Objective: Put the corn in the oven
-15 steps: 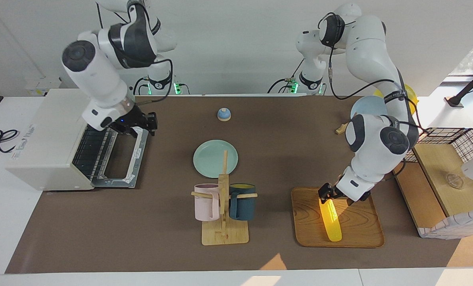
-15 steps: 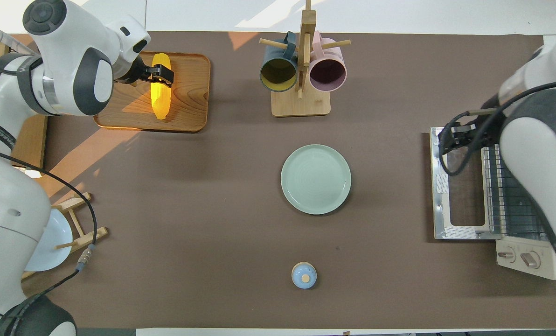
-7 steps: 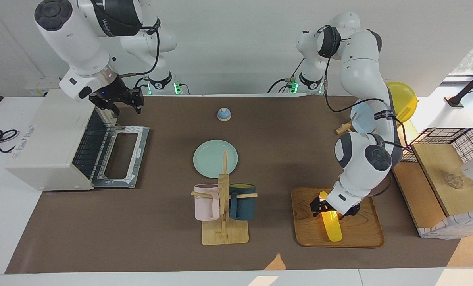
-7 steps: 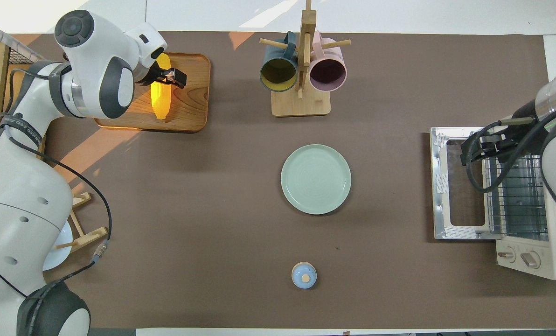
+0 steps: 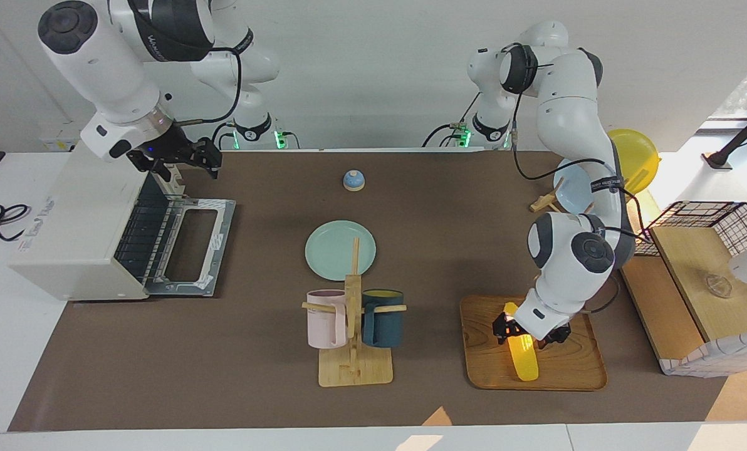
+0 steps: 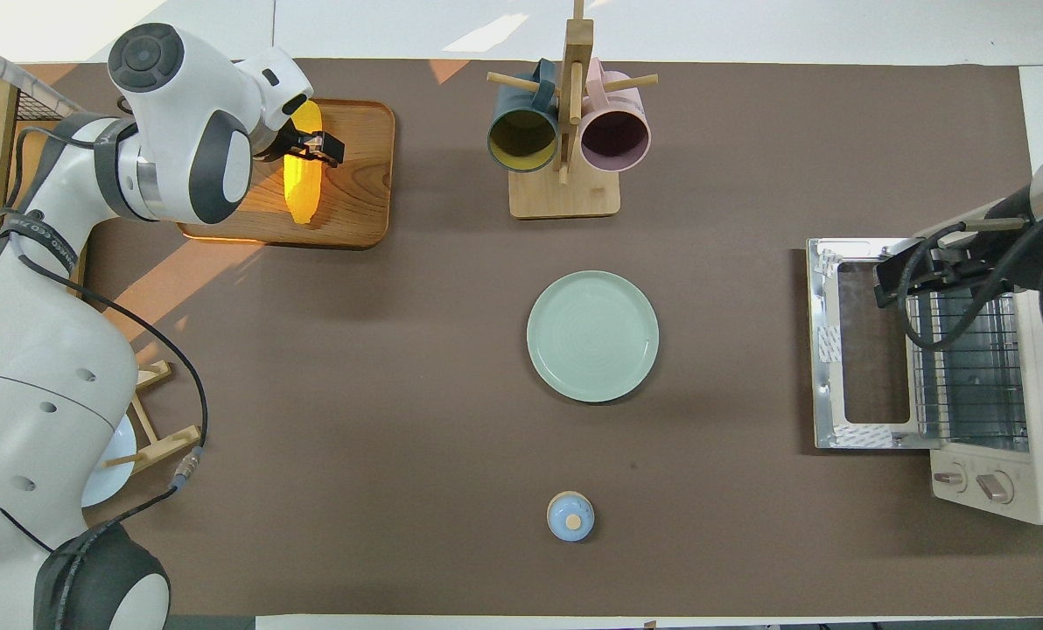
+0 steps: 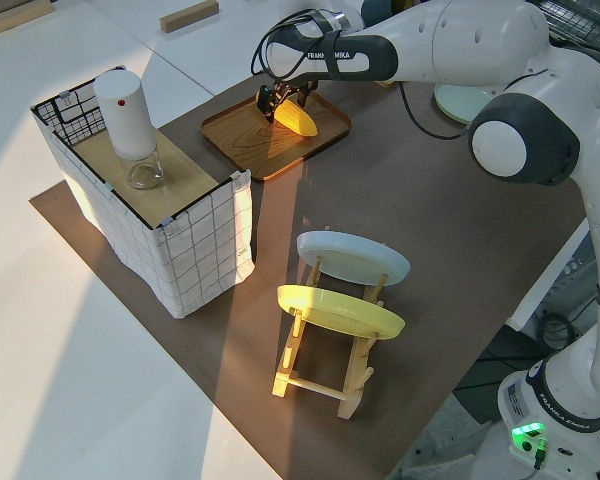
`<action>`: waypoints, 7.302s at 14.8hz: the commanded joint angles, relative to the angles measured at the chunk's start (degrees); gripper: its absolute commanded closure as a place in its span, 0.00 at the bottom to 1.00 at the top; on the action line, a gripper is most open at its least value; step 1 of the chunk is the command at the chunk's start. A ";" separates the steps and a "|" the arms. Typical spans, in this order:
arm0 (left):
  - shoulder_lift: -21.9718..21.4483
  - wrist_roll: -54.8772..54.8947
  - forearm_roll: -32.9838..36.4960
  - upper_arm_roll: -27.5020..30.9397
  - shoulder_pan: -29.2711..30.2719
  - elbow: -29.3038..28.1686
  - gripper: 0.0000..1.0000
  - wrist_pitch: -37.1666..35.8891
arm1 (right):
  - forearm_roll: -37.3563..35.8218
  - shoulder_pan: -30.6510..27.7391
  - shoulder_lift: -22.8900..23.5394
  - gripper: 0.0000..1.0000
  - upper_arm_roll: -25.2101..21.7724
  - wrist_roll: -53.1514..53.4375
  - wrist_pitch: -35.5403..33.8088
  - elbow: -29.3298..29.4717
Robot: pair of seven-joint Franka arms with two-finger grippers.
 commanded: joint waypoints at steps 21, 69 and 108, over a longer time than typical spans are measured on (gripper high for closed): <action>-23.39 -13.86 -4.62 -0.21 -12.98 -18.22 1.00 -10.84 | -0.66 -0.19 -2.84 0.00 0.38 0.43 0.72 -3.18; -37.02 -10.01 -0.49 1.10 1.67 -21.33 0.00 -17.85 | -1.01 32.50 22.04 0.17 1.35 35.85 40.78 -7.12; -47.14 -4.91 -5.06 1.02 0.36 -29.06 0.00 -32.10 | -16.30 -0.54 4.54 1.00 1.00 -0.52 17.25 -20.23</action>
